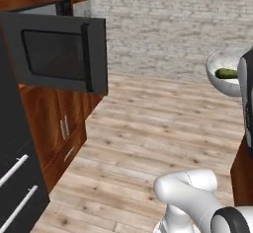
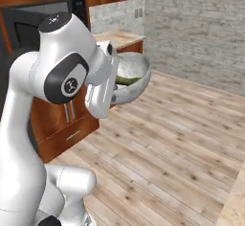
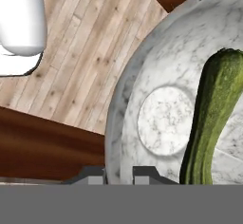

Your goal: Pick the squash from the sink and place it in the bowl. Then pick the bowl and place it in the microwave. Then close the microwave door and press the start button.

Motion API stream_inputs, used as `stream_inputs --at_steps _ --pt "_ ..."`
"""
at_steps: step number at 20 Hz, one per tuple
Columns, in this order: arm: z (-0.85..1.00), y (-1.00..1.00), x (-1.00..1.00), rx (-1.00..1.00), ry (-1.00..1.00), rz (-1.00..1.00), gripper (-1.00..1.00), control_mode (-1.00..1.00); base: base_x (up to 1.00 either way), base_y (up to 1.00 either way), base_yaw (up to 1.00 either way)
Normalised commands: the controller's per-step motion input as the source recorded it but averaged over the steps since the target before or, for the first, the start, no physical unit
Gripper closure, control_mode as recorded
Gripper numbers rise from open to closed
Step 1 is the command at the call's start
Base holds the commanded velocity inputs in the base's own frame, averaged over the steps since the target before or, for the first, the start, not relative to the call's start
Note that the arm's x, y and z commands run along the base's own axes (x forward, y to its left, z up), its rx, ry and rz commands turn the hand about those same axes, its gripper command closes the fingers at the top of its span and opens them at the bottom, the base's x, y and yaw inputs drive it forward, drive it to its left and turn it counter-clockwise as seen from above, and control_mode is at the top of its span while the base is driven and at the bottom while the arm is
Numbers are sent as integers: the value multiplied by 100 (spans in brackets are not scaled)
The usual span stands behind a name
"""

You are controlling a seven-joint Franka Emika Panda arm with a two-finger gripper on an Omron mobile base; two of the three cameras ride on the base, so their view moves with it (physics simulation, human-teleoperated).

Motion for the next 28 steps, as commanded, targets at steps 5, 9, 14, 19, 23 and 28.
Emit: stream_inputs --at_steps 5,9,14,19,23,28 --pt "0 0 0 0 0 0 100 100 98 -52 -48" --pt "0 0 0 0 0 0 100 100 100 -27 -35" --pt "0 0 0 0 0 0 100 100 100 -27 17" --pt "0 0 0 0 0 0 100 100 75 -29 75" --pt "0 0 0 0 0 0 100 100 78 -23 78" --pt "0 0 0 0 0 0 100 100 96 -17 75"
